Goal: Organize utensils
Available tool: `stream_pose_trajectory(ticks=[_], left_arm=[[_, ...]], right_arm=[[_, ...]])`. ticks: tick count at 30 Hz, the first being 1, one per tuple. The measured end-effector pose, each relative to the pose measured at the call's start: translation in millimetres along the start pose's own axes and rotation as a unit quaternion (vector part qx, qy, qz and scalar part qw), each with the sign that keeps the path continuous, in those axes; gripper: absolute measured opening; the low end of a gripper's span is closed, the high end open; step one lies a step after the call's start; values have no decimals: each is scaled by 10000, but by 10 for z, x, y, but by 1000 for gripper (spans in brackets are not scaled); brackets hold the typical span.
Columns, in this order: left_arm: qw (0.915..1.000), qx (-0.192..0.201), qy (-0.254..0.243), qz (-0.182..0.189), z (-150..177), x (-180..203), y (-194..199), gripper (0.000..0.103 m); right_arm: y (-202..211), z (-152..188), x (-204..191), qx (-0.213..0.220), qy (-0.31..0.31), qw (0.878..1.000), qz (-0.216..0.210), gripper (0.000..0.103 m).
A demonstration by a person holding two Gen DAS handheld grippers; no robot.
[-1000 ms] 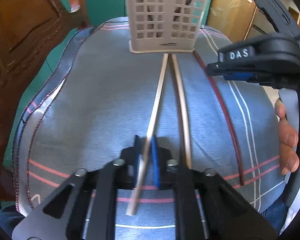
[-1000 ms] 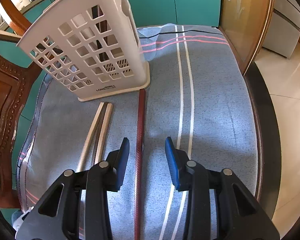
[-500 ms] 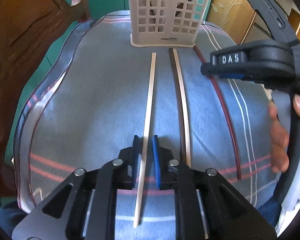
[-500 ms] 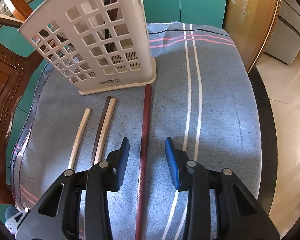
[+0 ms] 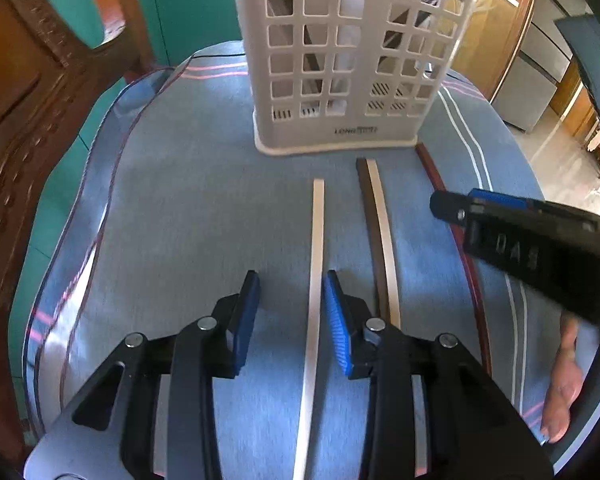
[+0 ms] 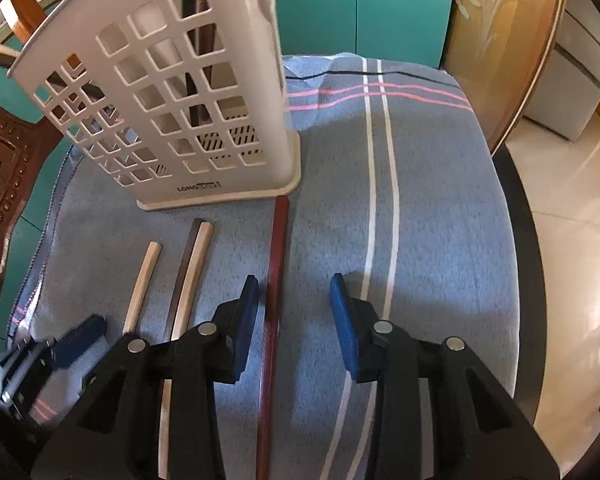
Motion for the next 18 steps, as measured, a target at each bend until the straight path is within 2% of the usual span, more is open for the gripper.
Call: stream_pose_trajectory(ticks=[6,11,12,14,17,18], left_arm=[[9999,-57,-91,-73,-129,-10,-86,38],[9997,-111,-189,-138,-221,51,-156,36],[9997,-113,-197,-97,-235,51,-186,31],[9996,-87,-248,-40,-234,106,-176,25],[9994,-68,-337,-10,-224,187,-166,7],[9993,-63,-355,-57,-227,194,-173,7]], right_arm=[[-77,-70,-114,162,375,9988,262,41],[-140,-133,-178,189,486,9981,332,40],[-136,-133,-196,179,498,9982,288,36],[-129,-163,-218,152,482,9986,168,12],[-87,-161,-180,122,392,9992,22,7],[-64,-152,-176,122,336,9994,-28,7]])
Point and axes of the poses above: each gripper's, at about its wrist camera, not at the fingertips, and y roughly against the way its jaws point, x to its right, z to its underside, the point moved 9 cm from there along -y, roughly the way its jaws point, and after that the axes turned 8 degrees about x, right-handed, at the moved point
